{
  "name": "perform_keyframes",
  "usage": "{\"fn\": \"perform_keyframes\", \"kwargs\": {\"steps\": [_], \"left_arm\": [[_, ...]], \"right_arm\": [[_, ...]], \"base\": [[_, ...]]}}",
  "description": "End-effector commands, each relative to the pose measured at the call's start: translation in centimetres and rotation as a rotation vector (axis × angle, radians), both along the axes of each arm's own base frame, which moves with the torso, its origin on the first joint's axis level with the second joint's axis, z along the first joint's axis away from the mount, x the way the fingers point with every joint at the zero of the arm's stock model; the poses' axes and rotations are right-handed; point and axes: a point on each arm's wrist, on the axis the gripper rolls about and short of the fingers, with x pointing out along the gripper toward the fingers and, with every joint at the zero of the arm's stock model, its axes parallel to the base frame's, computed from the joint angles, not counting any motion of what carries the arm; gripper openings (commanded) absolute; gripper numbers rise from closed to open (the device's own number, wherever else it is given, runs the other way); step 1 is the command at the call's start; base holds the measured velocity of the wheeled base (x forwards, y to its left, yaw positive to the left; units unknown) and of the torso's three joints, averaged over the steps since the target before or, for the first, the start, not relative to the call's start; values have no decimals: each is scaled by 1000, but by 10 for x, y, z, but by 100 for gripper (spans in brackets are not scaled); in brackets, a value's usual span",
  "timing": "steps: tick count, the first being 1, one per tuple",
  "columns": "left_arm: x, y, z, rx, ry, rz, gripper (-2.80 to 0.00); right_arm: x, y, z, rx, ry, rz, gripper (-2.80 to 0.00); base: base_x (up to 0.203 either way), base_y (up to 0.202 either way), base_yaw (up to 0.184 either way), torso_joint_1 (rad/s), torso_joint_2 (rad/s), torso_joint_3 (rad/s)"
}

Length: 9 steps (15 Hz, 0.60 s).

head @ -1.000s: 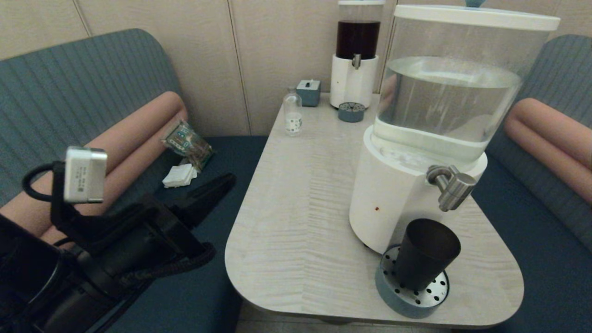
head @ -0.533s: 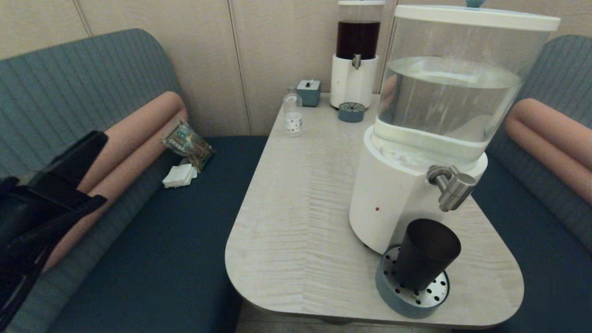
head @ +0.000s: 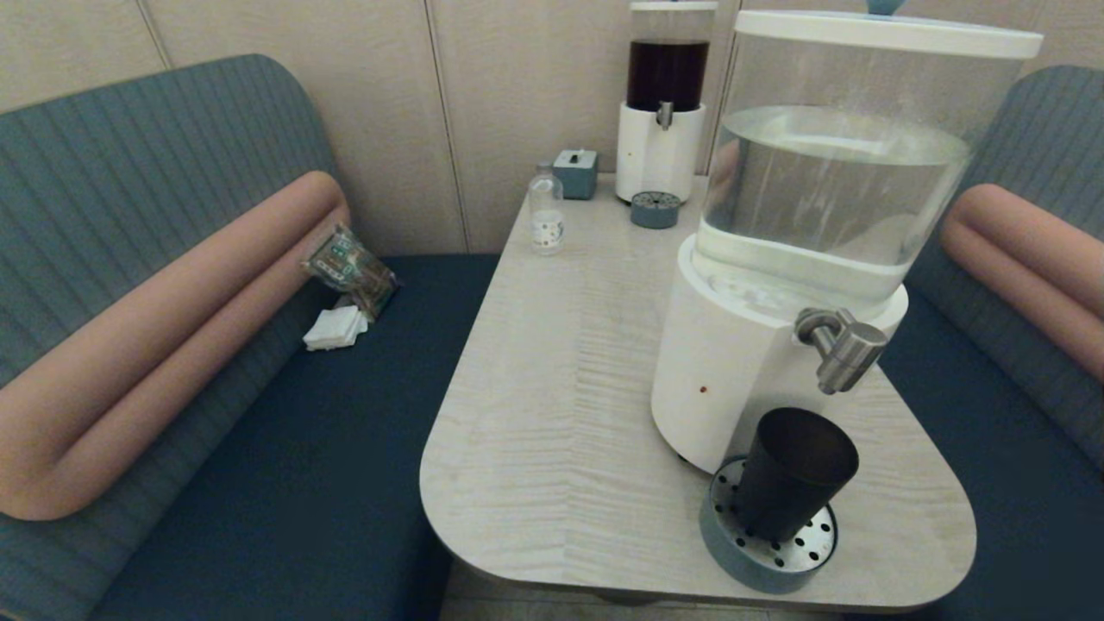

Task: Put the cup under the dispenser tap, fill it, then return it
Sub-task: Turn on the faucet

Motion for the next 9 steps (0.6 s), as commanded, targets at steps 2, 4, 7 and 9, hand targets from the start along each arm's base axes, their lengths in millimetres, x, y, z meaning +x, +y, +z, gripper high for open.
{"fn": "perform_keyframes", "kwargs": {"steps": [2,4,7,9], "left_arm": [[-48,-4,2,20,4,-53,-280],[-70,-5,2,-19,64,-108,-280],[-90,-6,-3,-80,77,-180,-280],[-97,-6,-5,-95,58,-214,-280]], "right_arm": [[0,0,0,0,0,0,-280],[0,0,0,-1,0,0,-280],[0,0,0,-1,0,0,-280],[0,0,0,0,0,0,-280]], "base": [[0,0,0,0,0,0],[0,0,0,0,0,0],[0,0,0,0,0,0],[0,0,0,0,0,0]]}}
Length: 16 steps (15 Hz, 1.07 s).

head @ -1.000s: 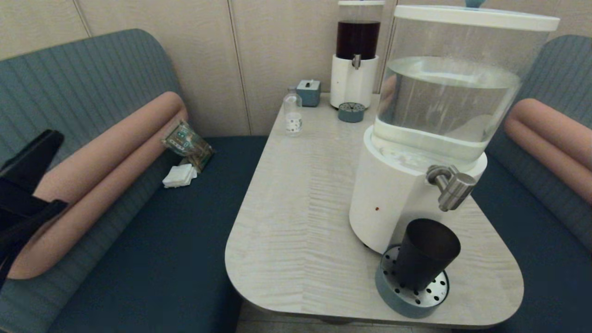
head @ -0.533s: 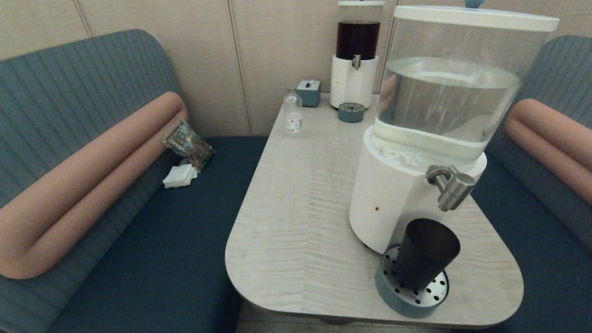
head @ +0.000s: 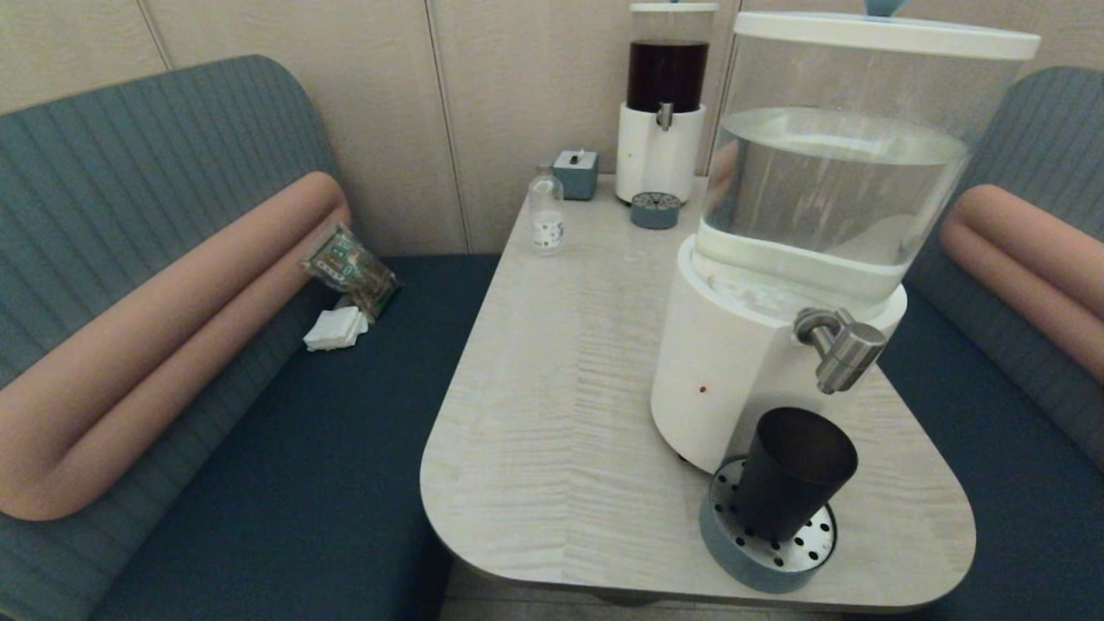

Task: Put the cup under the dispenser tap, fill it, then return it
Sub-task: Turn on the faucet

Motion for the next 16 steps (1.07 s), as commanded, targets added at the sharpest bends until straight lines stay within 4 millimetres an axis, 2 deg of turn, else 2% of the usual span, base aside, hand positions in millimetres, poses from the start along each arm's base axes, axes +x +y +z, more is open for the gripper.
{"fn": "perform_keyframes", "kwargs": {"steps": [1,4,7,9,12,16], "left_arm": [[-17,0,-3,-4,-67,-14,-280],[-31,0,-13,44,-77,12,-280],[-35,0,-14,237,-131,127,-280],[-32,0,-38,338,-93,175,-280],[-28,0,-81,375,50,162,-280],[-11,2,-119,380,197,203,-280]], "right_arm": [[0,0,0,1,0,0,-280],[0,0,0,1,-1,0,-280],[0,0,0,1,0,0,-280],[0,0,0,0,0,0,-280],[0,0,0,-1,0,0,-280],[0,0,0,1,-2,0,-280]], "base": [[0,0,0,0,0,0],[0,0,0,0,0,0],[0,0,0,0,0,0],[0,0,0,0,0,0],[0,0,0,0,0,0],[0,0,0,0,0,0]]}}
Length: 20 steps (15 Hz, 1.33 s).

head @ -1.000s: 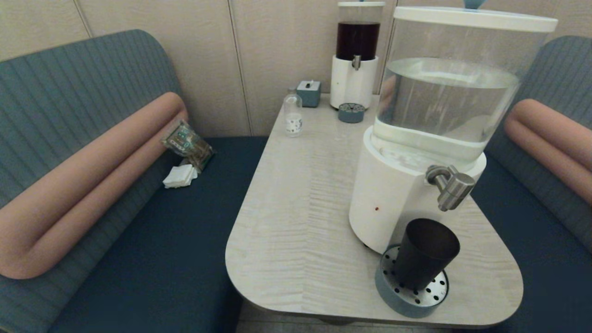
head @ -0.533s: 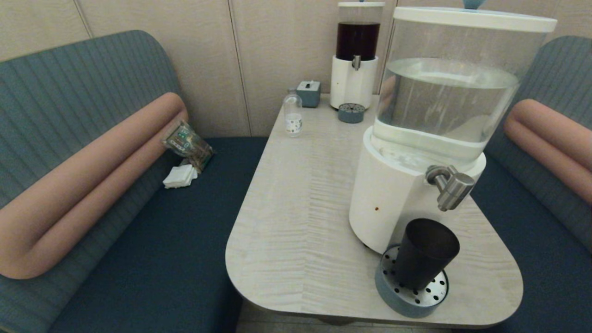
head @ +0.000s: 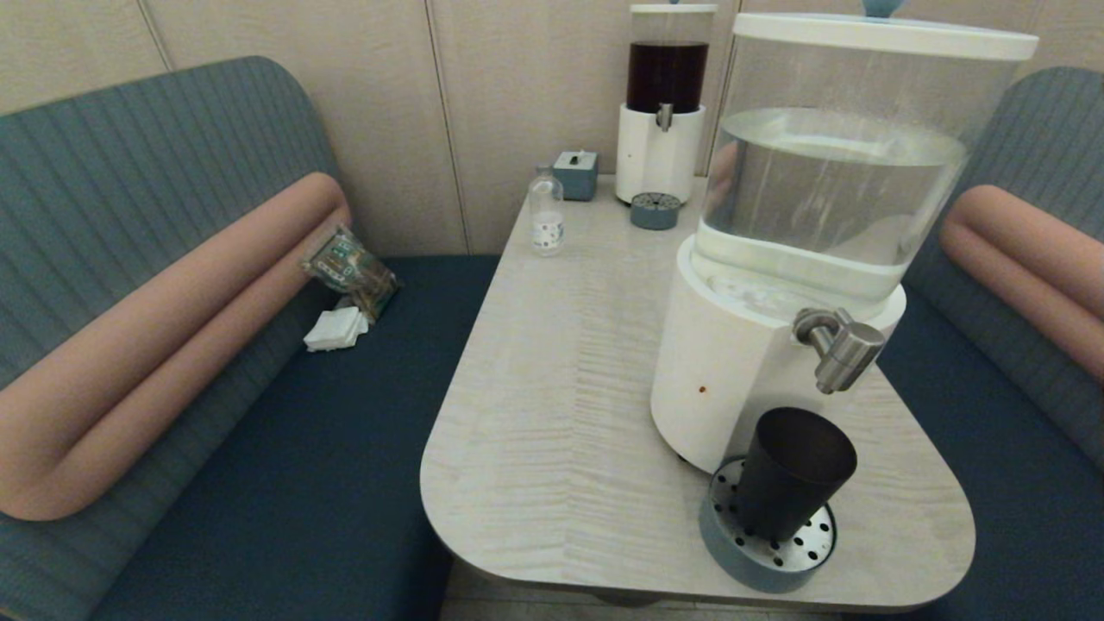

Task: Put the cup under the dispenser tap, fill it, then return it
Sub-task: Turn on the faucet

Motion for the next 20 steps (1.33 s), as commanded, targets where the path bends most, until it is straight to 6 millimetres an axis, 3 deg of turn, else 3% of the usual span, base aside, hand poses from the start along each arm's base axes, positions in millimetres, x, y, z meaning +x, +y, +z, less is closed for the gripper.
{"fn": "perform_keyframes", "kwargs": {"steps": [1,6,17,20], "left_arm": [[6,2,-18,-2,71,69,-280],[7,5,-36,42,246,204,-280],[7,4,-36,12,247,195,-280],[7,4,-36,12,247,195,-280]], "right_arm": [[0,0,0,0,-2,0,-280],[0,0,0,0,0,0,-280],[0,0,-1,-65,6,9,-280],[-2,0,9,-88,-65,0,-280]], "base": [[0,0,0,0,0,0],[0,0,0,0,0,0],[0,0,0,0,0,0],[0,0,0,0,0,0]]}}
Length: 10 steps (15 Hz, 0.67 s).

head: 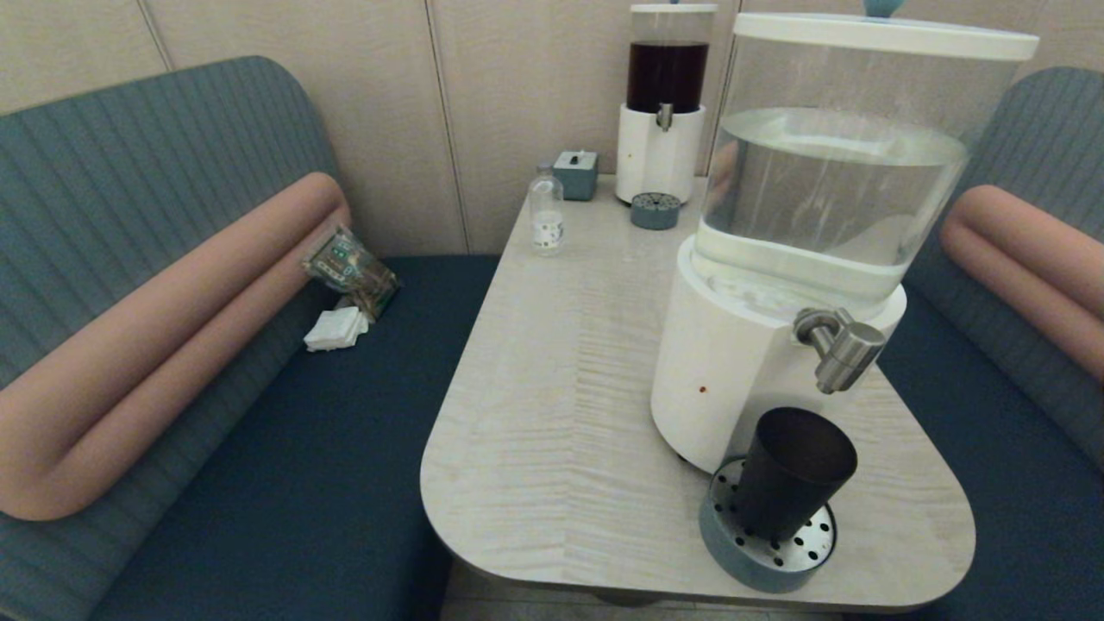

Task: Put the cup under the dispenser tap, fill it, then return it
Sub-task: Turn on the faucet

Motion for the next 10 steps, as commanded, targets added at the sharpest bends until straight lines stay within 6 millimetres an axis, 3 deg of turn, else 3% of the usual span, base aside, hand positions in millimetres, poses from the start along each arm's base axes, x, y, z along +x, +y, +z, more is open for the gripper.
{"fn": "perform_keyframes", "kwargs": {"steps": [1,2,5,8,10], "left_arm": [[0,0,0,0,2,1,-280],[0,0,0,0,2,1,-280],[0,0,0,0,2,1,-280],[0,0,0,0,2,1,-280],[0,0,0,0,3,1,-280]], "right_arm": [[-6,0,19,4,-62,-2,-280],[-14,0,39,17,-103,-1,-280],[-38,0,131,89,-188,14,-280],[2,0,210,140,-80,30,-280],[37,2,245,158,-2,61,-280]], "base": [[0,0,0,0,0,0],[0,0,0,0,0,0],[0,0,0,0,0,0],[0,0,0,0,0,0],[0,0,0,0,0,0]]}}
